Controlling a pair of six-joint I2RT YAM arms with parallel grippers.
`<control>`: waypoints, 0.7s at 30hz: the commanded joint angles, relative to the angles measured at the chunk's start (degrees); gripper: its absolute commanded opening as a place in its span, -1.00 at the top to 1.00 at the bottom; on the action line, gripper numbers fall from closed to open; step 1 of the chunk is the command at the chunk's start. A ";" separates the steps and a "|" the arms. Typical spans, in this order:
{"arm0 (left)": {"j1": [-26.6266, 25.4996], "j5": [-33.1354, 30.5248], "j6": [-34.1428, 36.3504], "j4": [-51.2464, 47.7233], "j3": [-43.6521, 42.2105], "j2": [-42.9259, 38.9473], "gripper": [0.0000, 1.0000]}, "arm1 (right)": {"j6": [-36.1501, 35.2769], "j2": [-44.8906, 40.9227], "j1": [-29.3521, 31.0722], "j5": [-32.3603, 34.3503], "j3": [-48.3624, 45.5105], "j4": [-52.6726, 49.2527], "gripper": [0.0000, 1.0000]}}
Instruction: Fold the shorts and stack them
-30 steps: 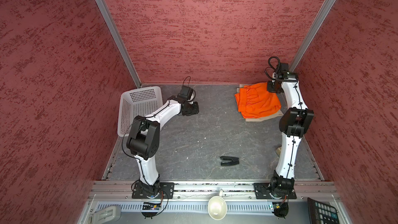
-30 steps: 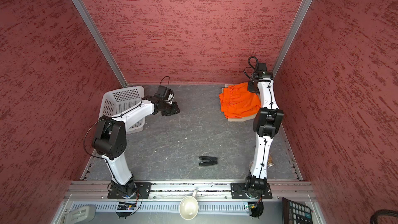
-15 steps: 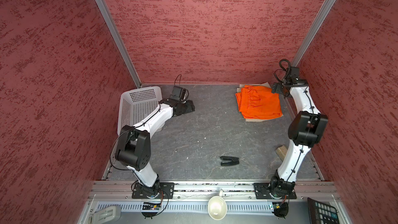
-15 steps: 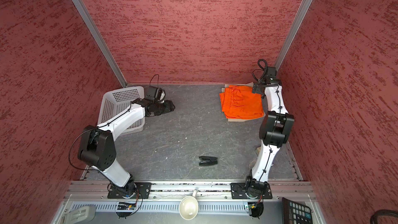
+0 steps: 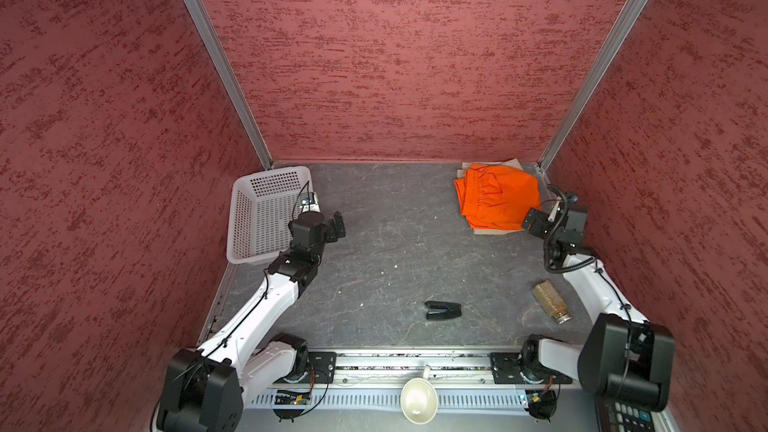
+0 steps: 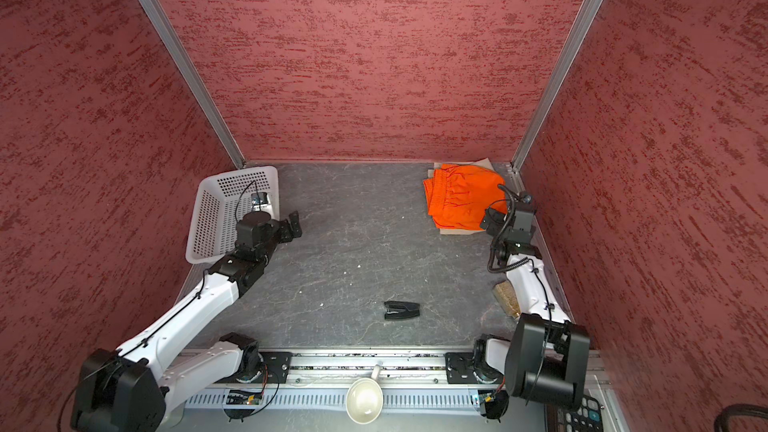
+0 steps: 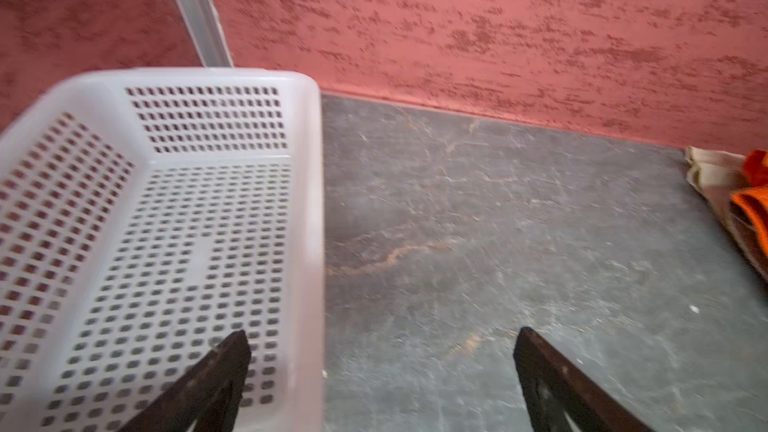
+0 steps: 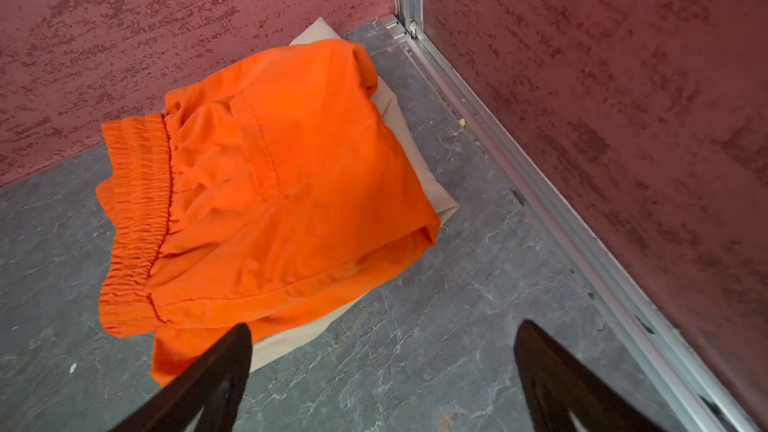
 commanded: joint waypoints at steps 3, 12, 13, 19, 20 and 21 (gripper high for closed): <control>5.06 -3.55 5.10 12.12 -8.35 -0.76 -0.99 | -2.05 -6.13 -0.01 -7.42 -16.81 32.30 -0.98; 11.46 4.73 7.47 38.98 -19.13 7.72 -0.99 | -2.66 -3.77 0.00 -8.60 -25.81 47.80 -0.98; 11.94 6.42 8.10 40.86 -18.94 8.95 -0.99 | -2.51 -2.48 0.05 -9.13 -25.83 49.15 -0.98; 13.82 14.83 9.32 52.64 -15.77 22.09 -0.99 | -2.68 4.75 0.09 -11.51 -25.58 59.03 -0.98; 13.43 15.15 9.85 52.47 -14.72 24.21 -0.99 | -2.82 6.22 0.09 -11.79 -26.02 62.68 -0.98; 13.23 15.07 10.19 54.16 -14.44 26.44 -0.99 | -3.06 8.04 0.17 -12.40 -26.40 66.75 -0.98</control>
